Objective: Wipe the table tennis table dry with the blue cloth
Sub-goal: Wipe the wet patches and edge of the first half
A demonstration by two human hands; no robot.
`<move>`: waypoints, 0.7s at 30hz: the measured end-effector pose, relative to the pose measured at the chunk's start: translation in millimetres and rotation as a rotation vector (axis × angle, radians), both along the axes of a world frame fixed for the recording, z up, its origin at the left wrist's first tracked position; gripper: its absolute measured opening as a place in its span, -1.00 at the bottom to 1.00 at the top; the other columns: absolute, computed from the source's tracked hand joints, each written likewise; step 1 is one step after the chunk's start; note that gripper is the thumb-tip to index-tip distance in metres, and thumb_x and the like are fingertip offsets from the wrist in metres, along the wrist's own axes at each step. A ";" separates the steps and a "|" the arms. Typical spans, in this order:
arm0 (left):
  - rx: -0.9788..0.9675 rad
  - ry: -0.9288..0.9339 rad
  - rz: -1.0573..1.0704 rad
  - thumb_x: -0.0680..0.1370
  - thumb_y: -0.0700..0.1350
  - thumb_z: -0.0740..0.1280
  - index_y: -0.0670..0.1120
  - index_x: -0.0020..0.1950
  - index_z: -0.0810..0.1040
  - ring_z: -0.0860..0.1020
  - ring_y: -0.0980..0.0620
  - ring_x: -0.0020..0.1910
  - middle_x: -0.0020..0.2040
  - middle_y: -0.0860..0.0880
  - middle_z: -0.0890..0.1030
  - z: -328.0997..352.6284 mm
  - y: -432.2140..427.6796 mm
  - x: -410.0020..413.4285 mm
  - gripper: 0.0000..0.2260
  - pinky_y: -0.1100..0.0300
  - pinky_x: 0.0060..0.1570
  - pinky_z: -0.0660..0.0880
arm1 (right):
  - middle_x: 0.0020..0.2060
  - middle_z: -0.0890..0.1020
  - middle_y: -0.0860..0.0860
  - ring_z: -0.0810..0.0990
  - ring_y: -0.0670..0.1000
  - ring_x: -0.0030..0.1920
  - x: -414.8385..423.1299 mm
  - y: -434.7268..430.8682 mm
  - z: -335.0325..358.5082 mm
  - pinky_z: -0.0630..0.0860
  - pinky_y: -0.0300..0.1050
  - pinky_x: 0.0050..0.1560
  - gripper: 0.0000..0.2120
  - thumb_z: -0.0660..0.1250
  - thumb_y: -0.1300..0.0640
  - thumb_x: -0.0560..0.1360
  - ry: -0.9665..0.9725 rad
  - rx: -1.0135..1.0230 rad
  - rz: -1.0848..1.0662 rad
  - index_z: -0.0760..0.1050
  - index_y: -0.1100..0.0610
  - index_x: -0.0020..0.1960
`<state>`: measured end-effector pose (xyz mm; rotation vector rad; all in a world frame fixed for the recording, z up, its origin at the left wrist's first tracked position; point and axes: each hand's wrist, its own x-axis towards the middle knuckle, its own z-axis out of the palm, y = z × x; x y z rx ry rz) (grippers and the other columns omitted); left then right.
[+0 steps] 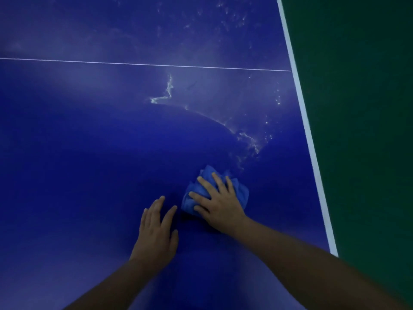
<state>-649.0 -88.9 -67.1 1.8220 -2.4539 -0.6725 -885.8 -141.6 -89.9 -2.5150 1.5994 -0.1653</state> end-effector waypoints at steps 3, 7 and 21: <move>0.006 -0.026 0.021 0.54 0.08 0.10 -0.11 0.50 0.36 0.14 -0.19 0.55 0.58 -0.21 0.14 -0.4 -17.1 -28.0 -0.44 -0.22 0.46 0.14 | 0.40 0.49 0.03 0.44 0.18 0.30 -18.3 -24.8 -6.1 0.50 0.20 0.15 -0.62 0.18 -0.14 0.61 0.005 -0.060 -0.093 0.51 -0.10 0.37; -0.004 -0.071 -0.036 0.56 0.12 0.07 -0.10 0.54 0.27 0.05 -0.17 0.58 0.60 -0.20 0.07 0.5 -41.5 -67.3 -0.42 -0.21 0.49 0.06 | 0.35 0.52 0.06 0.52 0.24 0.16 -92.3 -86.9 -3.5 0.49 0.15 0.00 -0.55 0.07 -0.13 0.60 0.012 -0.032 -0.334 0.53 -0.03 0.37; -0.001 -0.240 0.077 0.60 0.39 -0.15 -0.18 0.62 -0.10 -0.26 -0.19 0.60 0.63 -0.22 -0.19 -26.0 -108.1 -189.2 -0.19 -0.29 0.52 -0.16 | 0.28 0.54 0.10 0.47 0.07 0.18 -213.7 -165.6 16.2 0.44 0.11 0.27 -0.63 0.16 -0.12 0.64 -0.400 -0.159 -0.898 0.51 0.00 0.34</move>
